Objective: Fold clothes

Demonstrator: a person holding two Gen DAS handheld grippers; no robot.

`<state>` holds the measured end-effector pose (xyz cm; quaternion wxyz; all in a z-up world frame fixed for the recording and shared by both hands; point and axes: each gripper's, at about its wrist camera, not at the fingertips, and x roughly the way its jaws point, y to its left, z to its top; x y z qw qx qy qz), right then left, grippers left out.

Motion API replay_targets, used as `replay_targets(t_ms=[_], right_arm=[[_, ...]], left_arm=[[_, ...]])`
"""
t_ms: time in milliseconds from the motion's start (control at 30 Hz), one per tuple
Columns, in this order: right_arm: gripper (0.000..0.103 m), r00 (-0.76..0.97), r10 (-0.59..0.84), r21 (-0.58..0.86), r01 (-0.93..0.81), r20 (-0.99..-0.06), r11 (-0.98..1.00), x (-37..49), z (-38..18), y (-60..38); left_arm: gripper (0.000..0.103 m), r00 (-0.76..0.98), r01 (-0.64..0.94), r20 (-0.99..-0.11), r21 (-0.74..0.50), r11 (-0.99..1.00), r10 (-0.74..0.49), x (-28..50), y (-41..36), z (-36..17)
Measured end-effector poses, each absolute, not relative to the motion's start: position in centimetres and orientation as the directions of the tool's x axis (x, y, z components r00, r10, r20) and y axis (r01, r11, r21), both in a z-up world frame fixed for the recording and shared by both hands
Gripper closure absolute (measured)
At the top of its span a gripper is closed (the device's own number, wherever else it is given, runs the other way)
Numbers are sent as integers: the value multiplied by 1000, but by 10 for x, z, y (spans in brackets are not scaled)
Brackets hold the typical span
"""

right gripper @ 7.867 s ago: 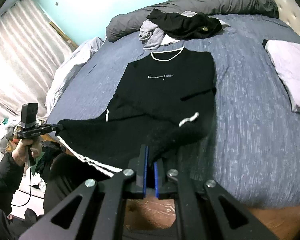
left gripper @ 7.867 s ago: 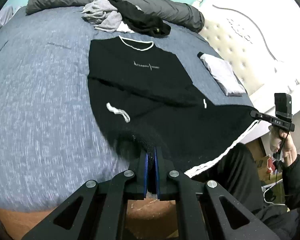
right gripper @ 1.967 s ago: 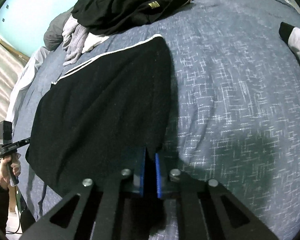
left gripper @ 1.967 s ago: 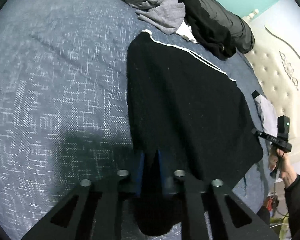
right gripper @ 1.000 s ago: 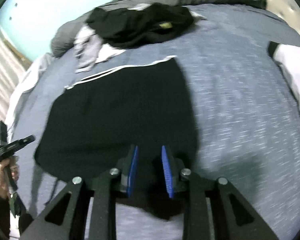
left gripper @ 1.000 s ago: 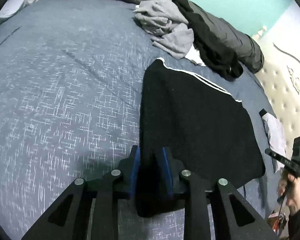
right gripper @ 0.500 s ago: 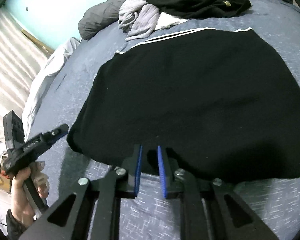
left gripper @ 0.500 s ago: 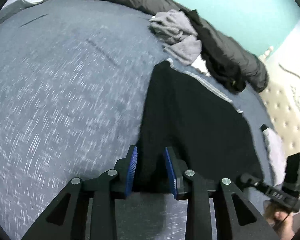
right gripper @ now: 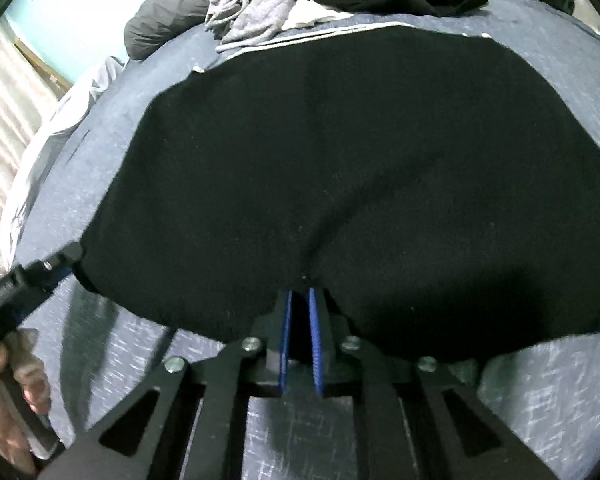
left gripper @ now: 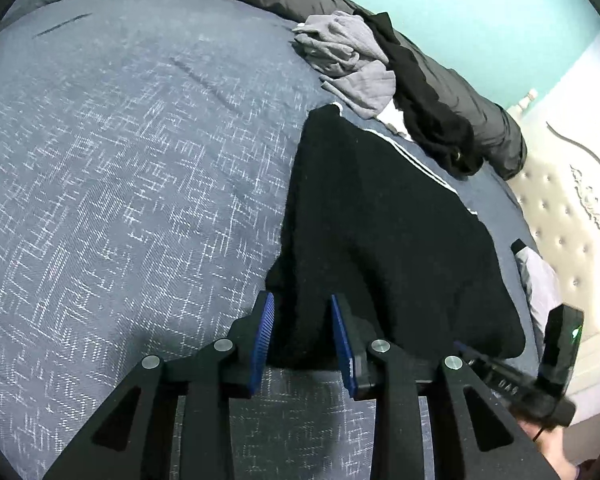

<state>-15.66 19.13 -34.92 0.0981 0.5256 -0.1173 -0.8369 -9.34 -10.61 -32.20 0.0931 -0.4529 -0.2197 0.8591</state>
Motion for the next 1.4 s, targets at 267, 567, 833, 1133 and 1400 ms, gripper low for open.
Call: replay_targets(t_ms=[267,567,833,1133,1400], right_arm=[[97,-403,-268,271,51,-875,-961,-159,-344,187],[98,-488,-274,296,34,-829,-955,-188,-313,187],[98,-462,-201,228,-2,-864,-974,-174,-341,175],[100,-440,-220,232,29,-871,-972,-144,-344,176],[101,-423,-224,242,13,-878,-970,-142,-347,178]], left_arm=[[71,-574,37,-732,-469,-882,366,-91,-109,-323],[65,-580,44,-726,-480,-876,369,-85,-118,-322],[63,-581,35,-720,-489,-872,380,-86,-117,-318],[59,-575,31,-711,-512,-858,404,-83,-116,-315],[49,-546,15,-721,-518,-855,427,-80,-109,-316]])
